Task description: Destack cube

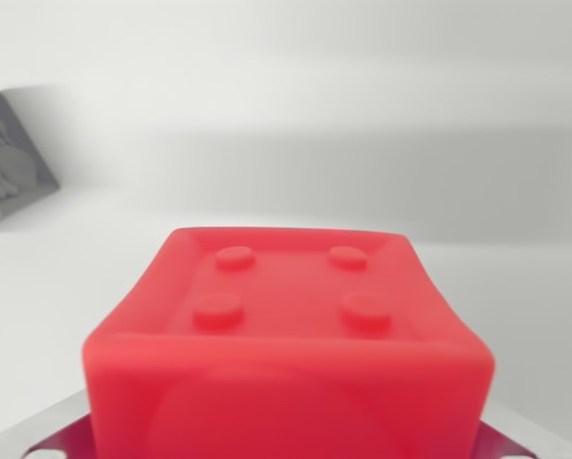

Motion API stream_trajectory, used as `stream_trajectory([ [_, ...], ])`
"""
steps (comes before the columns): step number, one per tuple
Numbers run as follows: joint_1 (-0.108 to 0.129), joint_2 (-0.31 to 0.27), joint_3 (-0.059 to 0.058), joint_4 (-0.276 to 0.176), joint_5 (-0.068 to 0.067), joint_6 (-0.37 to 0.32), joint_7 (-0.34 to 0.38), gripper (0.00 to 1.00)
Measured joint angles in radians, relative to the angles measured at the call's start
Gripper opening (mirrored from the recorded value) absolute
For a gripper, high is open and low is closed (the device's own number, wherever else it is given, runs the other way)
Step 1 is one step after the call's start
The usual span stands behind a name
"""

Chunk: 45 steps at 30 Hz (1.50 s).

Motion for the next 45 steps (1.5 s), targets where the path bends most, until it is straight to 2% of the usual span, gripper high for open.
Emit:
stream_trajectory([
  [9,-0.014,0.0,-0.022,-0.011,0.005,0.01,0.024,0.0],
  [25,-0.038,0.003,-0.051,-0.023,0.015,0.028,0.055,0.0],
  [45,-0.042,0.157,-0.042,-0.019,0.048,0.172,0.04,0.0],
])
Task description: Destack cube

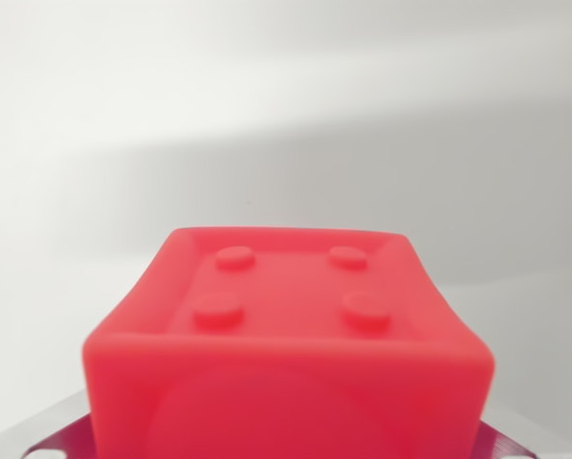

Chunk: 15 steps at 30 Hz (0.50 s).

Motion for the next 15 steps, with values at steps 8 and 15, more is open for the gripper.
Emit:
stream_trajectory([
  [8,-0.007,0.052,0.009,0.009,0.01,0.044,-0.007,0.0],
  [15,-0.014,0.093,0.017,0.017,0.014,0.076,-0.01,0.0],
])
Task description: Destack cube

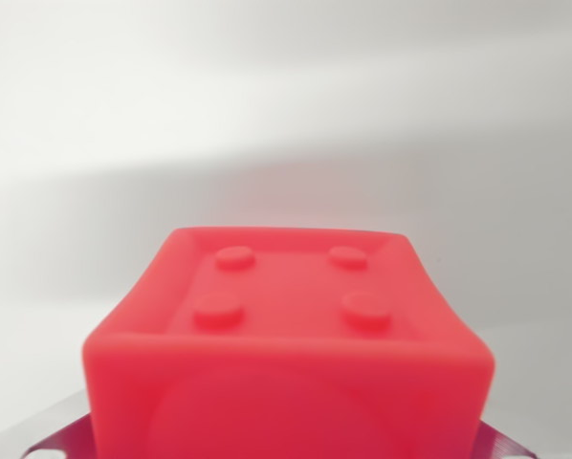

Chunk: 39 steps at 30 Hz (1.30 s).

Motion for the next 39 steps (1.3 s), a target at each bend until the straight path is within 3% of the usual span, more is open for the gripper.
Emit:
stream_trajectory([
  [16,-0.019,0.069,0.019,0.019,0.001,0.052,-0.001,0.0],
  [28,-0.023,0.091,0.023,0.025,0.001,0.067,-0.001,0.0],
  [29,-0.023,0.091,0.023,0.025,0.001,0.067,-0.001,1.0],
  [39,-0.023,0.091,0.024,0.026,0.001,0.068,-0.001,1.0],
])
